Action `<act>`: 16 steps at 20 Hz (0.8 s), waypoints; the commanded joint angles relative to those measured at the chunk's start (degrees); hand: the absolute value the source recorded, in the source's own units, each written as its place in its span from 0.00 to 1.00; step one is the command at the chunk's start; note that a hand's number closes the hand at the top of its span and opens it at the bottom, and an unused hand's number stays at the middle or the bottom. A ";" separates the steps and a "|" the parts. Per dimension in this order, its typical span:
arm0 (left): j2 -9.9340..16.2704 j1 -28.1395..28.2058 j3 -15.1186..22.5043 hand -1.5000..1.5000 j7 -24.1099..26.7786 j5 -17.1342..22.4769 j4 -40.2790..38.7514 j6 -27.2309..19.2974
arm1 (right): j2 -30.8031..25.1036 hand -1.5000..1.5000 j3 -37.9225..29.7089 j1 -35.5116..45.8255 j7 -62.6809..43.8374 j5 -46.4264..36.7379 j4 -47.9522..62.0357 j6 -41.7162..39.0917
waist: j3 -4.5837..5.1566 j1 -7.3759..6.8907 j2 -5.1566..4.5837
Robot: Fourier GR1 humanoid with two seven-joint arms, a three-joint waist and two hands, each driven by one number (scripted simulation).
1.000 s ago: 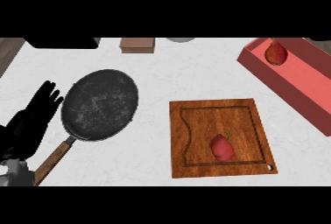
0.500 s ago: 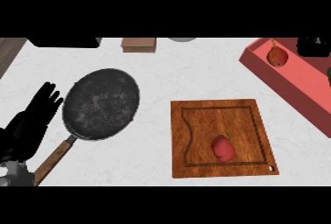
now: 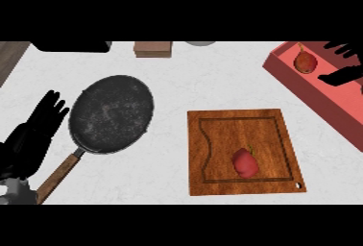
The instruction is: Pick the pear from the cutting board and place it in the cardboard box
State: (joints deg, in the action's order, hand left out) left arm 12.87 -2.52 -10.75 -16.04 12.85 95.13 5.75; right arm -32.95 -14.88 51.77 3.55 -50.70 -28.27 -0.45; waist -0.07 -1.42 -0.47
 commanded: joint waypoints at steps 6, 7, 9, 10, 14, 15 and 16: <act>-0.28 -0.68 -0.04 0.50 -0.96 -0.09 -0.32 -0.46 | 1.04 0.00 -14.72 1.00 7.53 15.10 -0.85 7.01 | -0.07 1.08 0.35; 0.42 0.46 -0.83 0.50 0.33 0.66 -0.91 1.07 | -0.70 0.00 -16.03 0.94 7.53 16.60 -0.84 4.98 | 0.00 1.17 0.43; 0.80 1.25 -1.72 0.50 3.55 0.18 -3.83 2.15 | -0.43 0.00 -19.40 -0.17 9.30 19.82 -0.28 7.03 | 0.01 1.11 0.16; 1.40 0.56 -1.83 0.50 -0.13 1.05 -0.85 1.39 | -1.53 0.00 -21.03 0.21 9.32 21.62 -0.10 5.76 | -0.04 0.91 0.31; 0.36 -2.92 -1.72 0.50 0.57 -0.72 -4.82 -0.75 | -6.70 0.00 -23.73 -2.36 9.80 25.47 -0.18 -0.19 | 0.05 2.13 0.35; -2.00 -1.75 0.91 0.50 0.87 -1.79 -2.63 -1.30 | -5.56 0.00 -23.24 -2.10 10.36 24.99 1.80 3.41 | 0.02 0.95 0.18; -0.53 0.23 -1.52 0.50 1.82 -0.64 -2.80 -0.19 | -6.78 0.00 -23.15 -3.46 8.16 25.87 -0.46 1.03 | 0.06 1.27 0.43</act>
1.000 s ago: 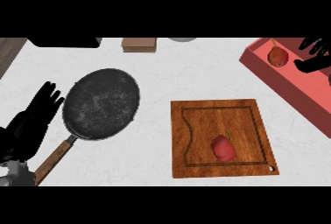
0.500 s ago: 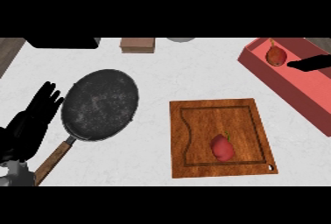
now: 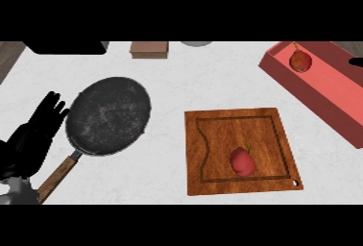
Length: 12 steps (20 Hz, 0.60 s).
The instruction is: Pick the pear from the cutting board and place it in the cardboard box
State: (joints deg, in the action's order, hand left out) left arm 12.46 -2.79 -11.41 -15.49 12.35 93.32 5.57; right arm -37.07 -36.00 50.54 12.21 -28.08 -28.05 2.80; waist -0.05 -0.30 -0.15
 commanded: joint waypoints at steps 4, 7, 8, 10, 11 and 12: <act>3.04 -3.11 -3.47 0.50 -1.31 3.08 -2.20 2.20 | -7.72 0.00 -5.90 -2.51 3.11 7.46 4.15 -6.51 | -0.03 -0.39 -0.21; -0.07 -1.01 -0.10 0.50 -0.26 -0.61 -0.43 0.04 | -9.90 0.00 -5.14 -7.29 6.24 8.90 3.53 -11.52 | 0.00 -0.09 -0.02; -0.82 -0.42 0.29 0.50 -0.67 -0.31 0.93 -0.33 | -12.16 0.00 -5.26 -6.82 10.26 7.65 7.62 -10.58 | -0.08 -0.96 -0.37; 0.45 -0.58 0.64 0.50 -2.34 -1.02 2.94 -0.02 | -14.28 0.00 -5.89 -7.73 10.15 9.53 6.89 -14.26 | -0.06 -0.63 -0.19; 0.09 -0.42 0.09 0.50 -1.35 0.01 0.70 0.94 | -14.05 0.00 -5.31 -6.16 9.97 9.70 7.75 -14.31 | -0.05 -0.78 -0.24; 0.84 -3.03 -1.66 0.50 -0.90 1.29 -1.94 1.13 | -15.14 0.00 -4.60 -5.46 8.75 9.17 8.11 -14.34 | -0.04 -0.71 -0.28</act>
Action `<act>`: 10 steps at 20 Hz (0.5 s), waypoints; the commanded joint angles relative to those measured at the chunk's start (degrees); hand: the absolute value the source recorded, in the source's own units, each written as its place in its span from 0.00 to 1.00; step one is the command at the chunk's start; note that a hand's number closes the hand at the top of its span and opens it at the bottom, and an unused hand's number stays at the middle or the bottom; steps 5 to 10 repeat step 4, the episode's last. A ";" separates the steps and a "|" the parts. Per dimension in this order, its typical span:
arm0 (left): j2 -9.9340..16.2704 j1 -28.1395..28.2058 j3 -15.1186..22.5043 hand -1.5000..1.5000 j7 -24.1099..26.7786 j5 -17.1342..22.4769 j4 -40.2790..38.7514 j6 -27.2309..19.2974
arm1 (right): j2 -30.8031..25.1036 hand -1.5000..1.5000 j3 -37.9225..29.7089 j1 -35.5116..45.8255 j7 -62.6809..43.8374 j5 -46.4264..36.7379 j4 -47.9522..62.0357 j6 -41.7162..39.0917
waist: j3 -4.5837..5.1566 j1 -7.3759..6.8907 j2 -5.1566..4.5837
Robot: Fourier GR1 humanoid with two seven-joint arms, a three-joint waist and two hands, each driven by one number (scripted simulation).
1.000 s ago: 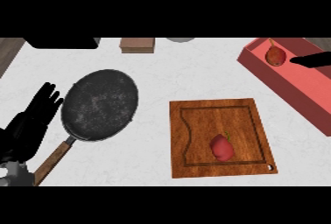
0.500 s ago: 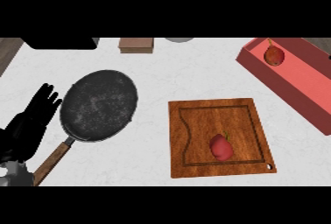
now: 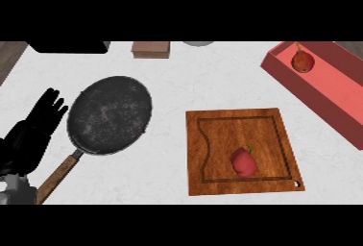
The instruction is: Pick the pear from the cutting board and place it in the cardboard box
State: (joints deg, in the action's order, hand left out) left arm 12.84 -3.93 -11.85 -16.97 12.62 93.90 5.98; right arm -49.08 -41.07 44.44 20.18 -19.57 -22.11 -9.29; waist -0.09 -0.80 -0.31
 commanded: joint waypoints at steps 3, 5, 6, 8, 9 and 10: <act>0.77 0.28 -1.46 0.50 2.30 0.37 -2.18 1.51 | -6.80 0.00 -0.85 -3.25 4.84 1.98 4.22 -6.38 | -0.02 -0.19 -0.12; -0.77 -0.92 0.65 0.50 0.18 -1.73 -0.18 -1.16 | -3.74 0.00 0.65 -2.69 5.51 1.38 3.68 -2.75 | -0.01 -0.22 -0.05; -0.77 -0.92 0.65 0.50 0.18 -1.73 -0.18 -1.16 | -3.74 0.00 0.65 -2.69 5.51 1.38 3.68 -2.75 | -0.01 -0.22 -0.05; -0.77 -0.92 0.65 0.50 0.18 -1.73 -0.18 -1.16 | -3.74 0.00 0.65 -2.69 5.51 1.38 3.68 -2.75 | -0.01 -0.22 -0.05; -0.77 -0.92 0.65 0.50 0.18 -1.73 -0.18 -1.16 | -3.74 0.00 0.65 -2.69 5.51 1.38 3.68 -2.75 | -0.01 -0.22 -0.05; -0.77 -0.92 0.65 0.50 0.18 -1.73 -0.18 -1.16 | -3.74 0.00 0.65 -2.69 5.51 1.38 3.68 -2.75 | -0.01 -0.22 -0.05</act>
